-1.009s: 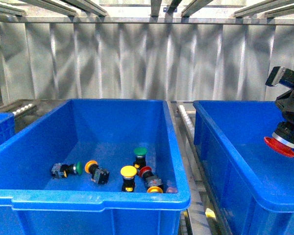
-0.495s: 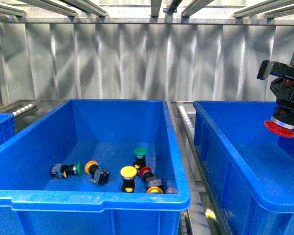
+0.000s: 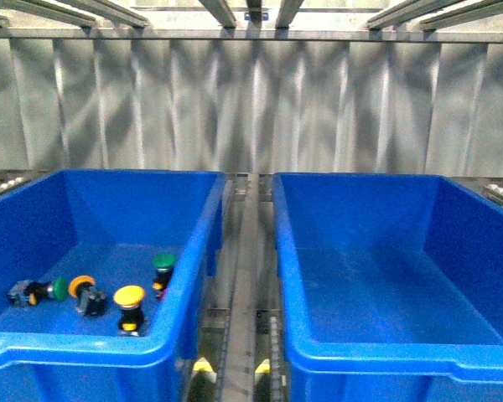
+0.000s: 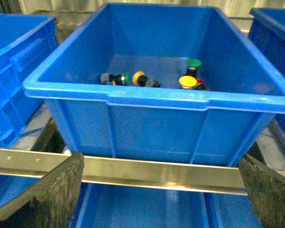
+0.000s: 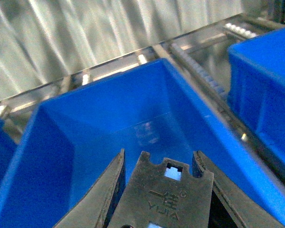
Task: Pick red and yellow buttons and place in box
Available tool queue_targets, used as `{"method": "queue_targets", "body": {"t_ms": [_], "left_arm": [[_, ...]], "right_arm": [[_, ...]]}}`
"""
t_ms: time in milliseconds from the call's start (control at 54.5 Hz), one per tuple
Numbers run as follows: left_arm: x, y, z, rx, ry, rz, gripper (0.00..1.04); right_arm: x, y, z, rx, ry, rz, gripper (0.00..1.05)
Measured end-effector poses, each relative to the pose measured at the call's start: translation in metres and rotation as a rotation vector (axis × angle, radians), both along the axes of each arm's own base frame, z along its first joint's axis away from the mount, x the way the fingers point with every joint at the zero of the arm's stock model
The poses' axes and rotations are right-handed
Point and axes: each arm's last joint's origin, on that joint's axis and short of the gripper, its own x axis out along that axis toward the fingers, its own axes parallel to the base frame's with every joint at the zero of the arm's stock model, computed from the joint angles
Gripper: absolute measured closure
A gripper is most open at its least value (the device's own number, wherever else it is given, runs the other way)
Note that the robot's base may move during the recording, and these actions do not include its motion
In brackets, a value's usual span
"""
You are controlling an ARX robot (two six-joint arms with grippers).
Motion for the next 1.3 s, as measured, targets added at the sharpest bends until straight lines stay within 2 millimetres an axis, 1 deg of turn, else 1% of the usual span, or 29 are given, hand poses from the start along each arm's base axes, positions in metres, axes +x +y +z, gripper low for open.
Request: {"method": "queue_targets", "body": {"t_ms": [128,257,349,440,459,532,550,587,605,660,770,825,899,954,1064,1101,1211,1229,1247,1302], "left_arm": [[0.0,0.0,0.0,0.0,-0.001,-0.002,0.08],[0.0,0.0,0.0,0.0,-0.001,-0.004,0.08],[0.0,0.0,0.0,0.001,-0.001,-0.006,0.08],[0.0,0.0,0.0,0.0,-0.001,-0.002,0.08],[0.0,0.0,0.0,0.0,-0.001,-0.002,0.08],[0.0,0.0,0.0,0.0,-0.001,-0.003,0.08],[0.0,0.0,0.0,0.001,-0.001,-0.003,0.08],[0.0,0.0,0.0,0.0,-0.001,-0.002,0.08],[0.0,0.0,0.0,0.001,-0.001,0.0,0.08],[0.0,0.0,0.0,0.0,-0.001,0.0,0.08],[0.0,0.0,0.0,0.0,-0.001,-0.001,0.08],[0.0,0.0,0.0,0.0,-0.001,-0.001,0.08],[0.0,0.0,0.0,0.0,-0.001,-0.001,0.08],[0.0,0.0,0.0,0.0,-0.001,-0.001,0.08],[0.0,0.0,0.0,0.0,-0.001,-0.001,0.08],[0.0,0.0,0.0,0.001,-0.001,-0.001,0.08],[0.0,0.0,0.0,0.0,-0.001,-0.001,0.08],[0.0,0.0,0.0,0.0,-0.001,-0.001,0.08],[0.0,0.0,0.0,0.0,-0.001,-0.001,0.08],[0.0,0.0,0.0,0.0,-0.001,-0.001,0.08]], "right_arm": [[0.002,-0.017,0.002,0.005,-0.012,-0.05,0.7],[0.01,-0.039,0.009,-0.003,-0.039,-0.098,0.7],[0.018,-0.063,0.007,-0.003,-0.023,-0.176,0.71],[0.029,-0.089,0.014,-0.017,-0.026,-0.247,0.71],[0.031,-0.092,0.015,-0.019,-0.028,-0.251,0.71],[0.046,-0.114,0.024,-0.036,-0.02,-0.279,0.71],[0.052,-0.123,0.026,-0.037,-0.004,-0.296,0.71],[0.061,-0.136,0.026,-0.032,0.024,-0.312,0.71],[0.068,-0.145,0.025,-0.024,0.055,-0.322,0.71],[0.083,-0.161,0.019,-0.006,0.128,-0.355,0.71],[0.109,-0.186,0.005,0.024,0.229,-0.384,0.71],[0.129,-0.207,-0.008,0.04,0.288,-0.422,0.71],[0.149,-0.231,-0.017,0.063,0.358,-0.469,0.71],[0.157,-0.242,-0.018,0.078,0.388,-0.476,0.71],[0.17,-0.256,-0.019,0.094,0.439,-0.496,0.71],[0.178,-0.263,-0.02,0.101,0.464,-0.503,0.71],[0.192,-0.273,-0.022,0.116,0.497,-0.503,0.71],[0.194,-0.275,-0.026,0.119,0.507,-0.501,0.71],[0.196,-0.276,-0.024,0.119,0.506,-0.5,0.71],[0.202,-0.279,-0.026,0.121,0.518,-0.496,0.71]]}}
